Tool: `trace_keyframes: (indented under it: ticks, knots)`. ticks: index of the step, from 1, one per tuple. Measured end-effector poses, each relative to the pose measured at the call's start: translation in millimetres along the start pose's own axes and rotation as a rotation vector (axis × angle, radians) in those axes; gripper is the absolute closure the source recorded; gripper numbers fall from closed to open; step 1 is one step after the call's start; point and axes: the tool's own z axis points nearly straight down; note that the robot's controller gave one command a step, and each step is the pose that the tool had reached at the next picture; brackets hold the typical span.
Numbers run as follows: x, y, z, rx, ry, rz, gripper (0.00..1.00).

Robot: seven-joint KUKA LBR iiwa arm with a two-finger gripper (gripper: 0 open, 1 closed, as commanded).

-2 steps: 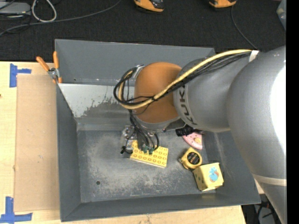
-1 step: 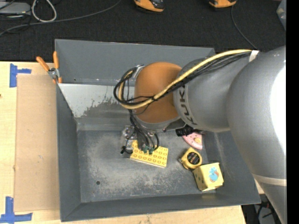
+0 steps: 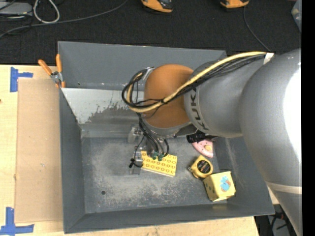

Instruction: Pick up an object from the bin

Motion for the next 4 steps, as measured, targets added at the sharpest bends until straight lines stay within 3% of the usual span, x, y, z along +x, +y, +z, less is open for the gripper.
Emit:
trace_keyframes:
  ticks: [1, 2, 3, 4]
  knots:
    - [0.0, -0.1, 0.0, 0.000, 0.000, 0.001, 0.00]
    - [31.6, -65.9, 18.2, 0.000, 0.004, -0.118, 1.00]
    - [31.6, -65.9, 18.2, 0.000, 0.003, -0.116, 0.00]
    - [31.6, -65.9, 18.2, 0.000, 0.003, -0.115, 0.00]
